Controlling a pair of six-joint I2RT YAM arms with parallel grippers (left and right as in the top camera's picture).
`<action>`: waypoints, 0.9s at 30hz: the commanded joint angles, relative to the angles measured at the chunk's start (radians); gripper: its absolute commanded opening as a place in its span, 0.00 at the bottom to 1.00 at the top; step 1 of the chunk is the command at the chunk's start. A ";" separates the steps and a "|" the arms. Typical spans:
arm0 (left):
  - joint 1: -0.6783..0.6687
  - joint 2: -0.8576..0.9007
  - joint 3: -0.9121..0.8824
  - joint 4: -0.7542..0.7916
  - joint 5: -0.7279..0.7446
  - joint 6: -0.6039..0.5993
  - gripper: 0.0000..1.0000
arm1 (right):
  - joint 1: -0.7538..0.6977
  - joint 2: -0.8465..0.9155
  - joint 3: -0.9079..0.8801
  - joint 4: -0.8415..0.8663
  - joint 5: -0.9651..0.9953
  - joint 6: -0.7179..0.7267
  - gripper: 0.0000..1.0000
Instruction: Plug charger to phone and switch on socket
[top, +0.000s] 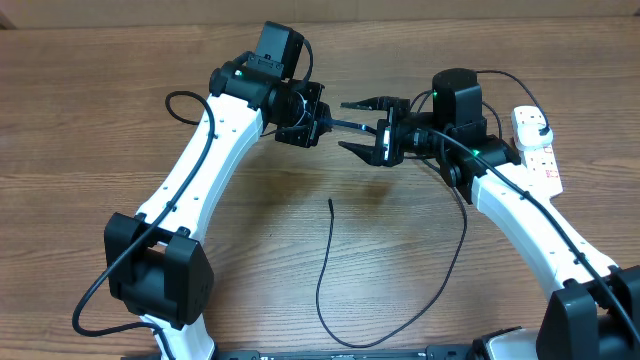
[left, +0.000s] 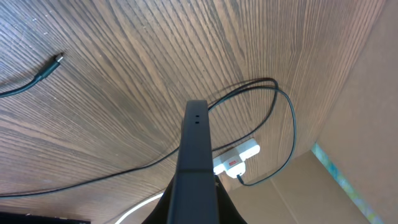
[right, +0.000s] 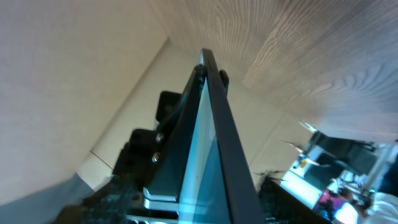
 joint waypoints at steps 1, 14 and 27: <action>-0.001 -0.023 0.022 0.001 0.001 0.008 0.04 | 0.008 -0.003 0.021 0.007 -0.005 -0.003 0.81; 0.152 -0.023 0.022 -0.041 0.035 0.269 0.04 | 0.006 -0.003 0.021 0.006 -0.005 -0.159 1.00; 0.309 -0.023 0.022 -0.089 0.291 0.909 0.04 | 0.006 -0.003 0.021 0.006 -0.004 -0.457 1.00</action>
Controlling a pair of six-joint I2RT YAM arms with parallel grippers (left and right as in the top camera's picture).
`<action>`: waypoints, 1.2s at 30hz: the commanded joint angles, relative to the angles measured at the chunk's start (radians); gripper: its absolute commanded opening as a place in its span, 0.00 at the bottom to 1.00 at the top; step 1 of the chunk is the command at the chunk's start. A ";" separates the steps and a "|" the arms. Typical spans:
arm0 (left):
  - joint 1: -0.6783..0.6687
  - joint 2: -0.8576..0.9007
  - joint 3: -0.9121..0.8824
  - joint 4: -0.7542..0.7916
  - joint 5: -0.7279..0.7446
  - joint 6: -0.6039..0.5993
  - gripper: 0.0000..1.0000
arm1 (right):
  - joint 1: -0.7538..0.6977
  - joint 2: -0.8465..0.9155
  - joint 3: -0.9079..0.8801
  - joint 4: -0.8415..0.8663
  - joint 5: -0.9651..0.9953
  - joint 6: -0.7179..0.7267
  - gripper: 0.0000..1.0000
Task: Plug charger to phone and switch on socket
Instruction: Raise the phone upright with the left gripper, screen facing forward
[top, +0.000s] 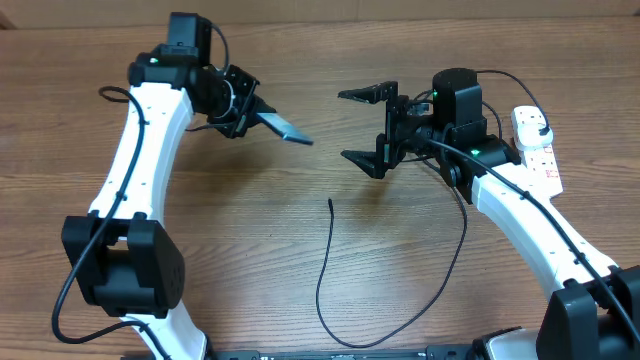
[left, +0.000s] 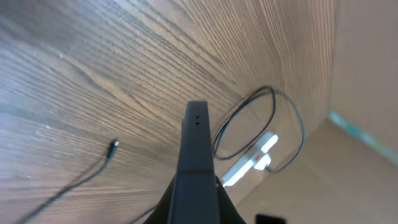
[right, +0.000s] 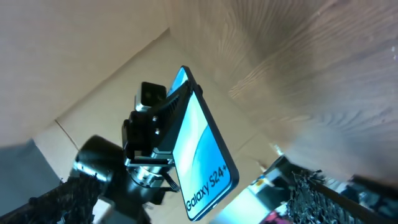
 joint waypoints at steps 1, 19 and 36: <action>0.016 -0.023 0.022 -0.002 0.132 0.307 0.04 | 0.005 -0.003 0.020 0.006 -0.005 -0.202 1.00; 0.130 -0.023 0.022 -0.124 0.683 0.874 0.04 | -0.017 -0.003 0.026 0.051 -0.127 -0.704 1.00; 0.292 -0.023 0.022 -0.159 0.701 0.911 0.04 | -0.011 -0.003 0.229 -0.416 0.198 -0.961 0.99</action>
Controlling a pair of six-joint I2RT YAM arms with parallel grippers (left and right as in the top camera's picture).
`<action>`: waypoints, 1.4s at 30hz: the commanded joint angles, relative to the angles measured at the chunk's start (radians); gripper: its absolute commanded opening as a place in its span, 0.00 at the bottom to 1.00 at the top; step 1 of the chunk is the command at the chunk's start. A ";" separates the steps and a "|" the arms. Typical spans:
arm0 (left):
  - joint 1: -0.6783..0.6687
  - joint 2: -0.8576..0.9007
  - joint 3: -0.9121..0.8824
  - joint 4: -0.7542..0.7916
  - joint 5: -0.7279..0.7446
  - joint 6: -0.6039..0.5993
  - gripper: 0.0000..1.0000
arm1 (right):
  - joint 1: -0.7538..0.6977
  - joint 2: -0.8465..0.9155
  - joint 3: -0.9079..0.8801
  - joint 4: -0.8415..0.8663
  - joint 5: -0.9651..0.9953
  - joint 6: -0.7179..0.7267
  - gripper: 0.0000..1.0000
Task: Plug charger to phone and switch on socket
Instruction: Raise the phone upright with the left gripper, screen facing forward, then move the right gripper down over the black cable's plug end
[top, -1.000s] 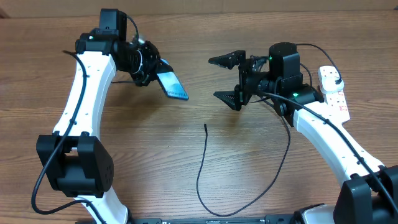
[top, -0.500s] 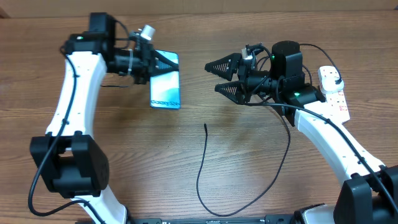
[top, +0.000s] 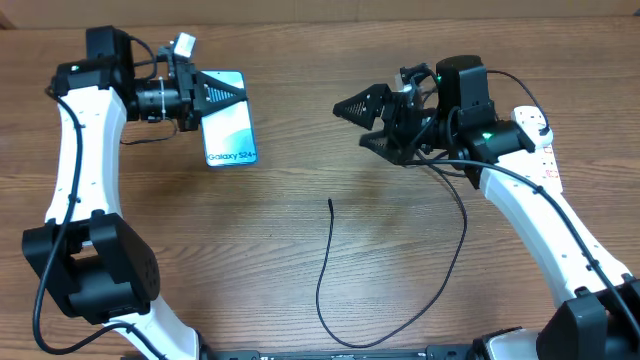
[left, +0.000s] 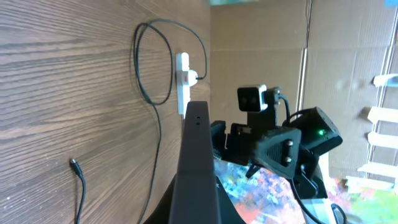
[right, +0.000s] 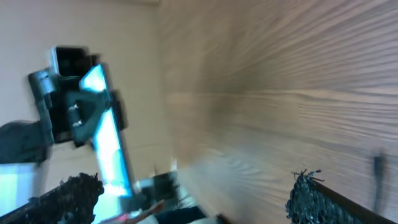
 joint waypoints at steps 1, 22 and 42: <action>0.033 -0.023 0.021 -0.015 0.036 0.027 0.04 | 0.007 -0.003 0.073 -0.080 0.172 -0.100 0.99; 0.052 -0.023 0.021 -0.015 0.029 0.037 0.04 | 0.275 0.080 0.150 -0.492 0.830 -0.170 1.00; 0.052 -0.023 0.021 -0.018 0.033 0.037 0.04 | 0.418 0.402 0.147 -0.497 0.824 -0.141 1.00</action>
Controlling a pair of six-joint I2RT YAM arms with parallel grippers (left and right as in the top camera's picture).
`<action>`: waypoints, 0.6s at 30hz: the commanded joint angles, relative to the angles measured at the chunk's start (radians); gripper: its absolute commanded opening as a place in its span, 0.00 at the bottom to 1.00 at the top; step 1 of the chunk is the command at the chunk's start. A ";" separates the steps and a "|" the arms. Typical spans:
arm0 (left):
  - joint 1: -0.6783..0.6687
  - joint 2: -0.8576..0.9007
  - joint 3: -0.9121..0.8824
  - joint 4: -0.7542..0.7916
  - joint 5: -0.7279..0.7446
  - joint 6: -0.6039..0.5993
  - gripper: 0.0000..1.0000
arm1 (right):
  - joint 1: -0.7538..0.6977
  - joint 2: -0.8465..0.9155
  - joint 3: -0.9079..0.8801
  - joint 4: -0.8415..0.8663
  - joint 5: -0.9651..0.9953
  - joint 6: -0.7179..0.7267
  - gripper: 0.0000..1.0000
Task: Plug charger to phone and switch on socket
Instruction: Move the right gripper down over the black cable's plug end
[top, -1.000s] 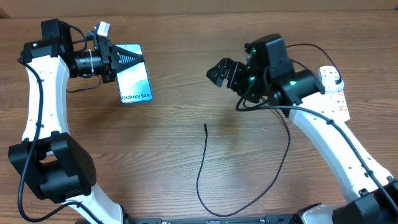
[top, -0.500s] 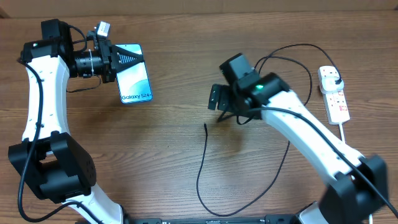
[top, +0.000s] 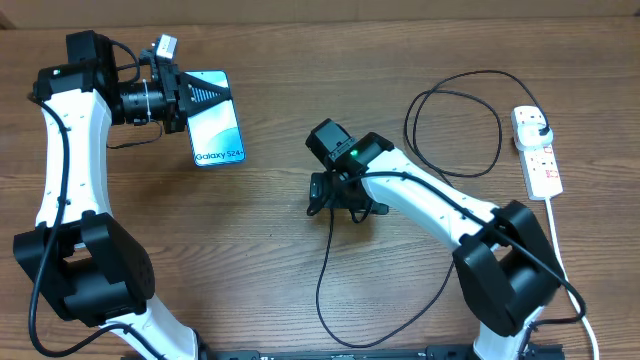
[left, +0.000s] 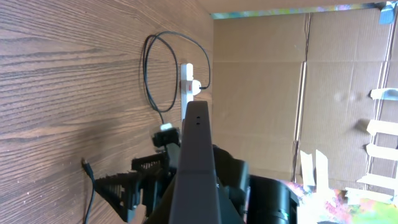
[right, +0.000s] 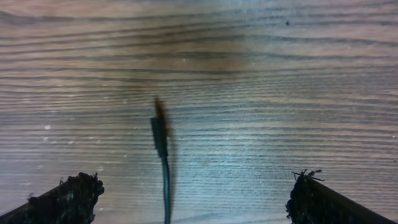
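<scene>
The phone (top: 217, 128), face up with a lit blue screen, hangs over the table's far left, and my left gripper (top: 196, 100) is shut on its top end. In the left wrist view the phone (left: 198, 155) shows edge-on as a dark bar. The black charger cable's free plug (right: 160, 132) lies on the wood at mid-table (top: 330, 206). My right gripper (right: 194, 198) is open just above it, its fingertips (right: 69, 196) straddling the cable. The white socket strip (top: 535, 150) lies at the far right, with the cable's other end plugged in.
The cable (top: 455, 120) loops between the strip and the right arm, then runs along the table's near side (top: 325, 300). A cardboard wall (left: 298, 93) stands behind the table. The wooden table top (top: 230, 250) carries nothing else.
My right gripper was raised and tilted at the back right; now it is low over the cable's free plug at mid-table, still open. The left gripper with the phone has shifted slightly left.
First both grippers met at the back centre, the left shut on the phone and the right open around it. Then the left held the phone farther left, apart from the right. Later the phone was face up at the far left. Now the right gripper straddles the plug.
</scene>
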 joint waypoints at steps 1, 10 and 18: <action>0.003 -0.023 0.021 -0.002 0.037 0.018 0.04 | 0.004 0.039 0.006 0.000 0.013 0.008 1.00; 0.003 -0.023 0.021 0.000 0.037 0.018 0.05 | 0.016 0.087 0.006 0.000 0.013 0.008 1.00; 0.003 -0.023 0.021 0.001 0.036 0.018 0.04 | 0.063 0.095 0.006 0.031 0.013 0.004 1.00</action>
